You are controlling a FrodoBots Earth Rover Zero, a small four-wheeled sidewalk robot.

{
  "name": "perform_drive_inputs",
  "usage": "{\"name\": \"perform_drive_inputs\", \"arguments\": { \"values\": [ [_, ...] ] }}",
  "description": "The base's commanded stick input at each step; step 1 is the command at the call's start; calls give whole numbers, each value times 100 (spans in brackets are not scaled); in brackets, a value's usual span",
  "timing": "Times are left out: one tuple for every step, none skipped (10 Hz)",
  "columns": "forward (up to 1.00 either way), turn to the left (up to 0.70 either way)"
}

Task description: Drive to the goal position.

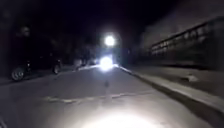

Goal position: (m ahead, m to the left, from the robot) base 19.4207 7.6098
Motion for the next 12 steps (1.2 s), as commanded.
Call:
{"name": "perform_drive_inputs", "arguments": {
  "values": [
    [100, 0],
    [100, 0],
    [100, 0],
    [100, 0],
    [100, 0],
    [100, -4],
    [100, -40],
    [100, -40],
    [100, -40],
    [100, 0],
    [100, 0],
    [100, 0]
  ]
}}
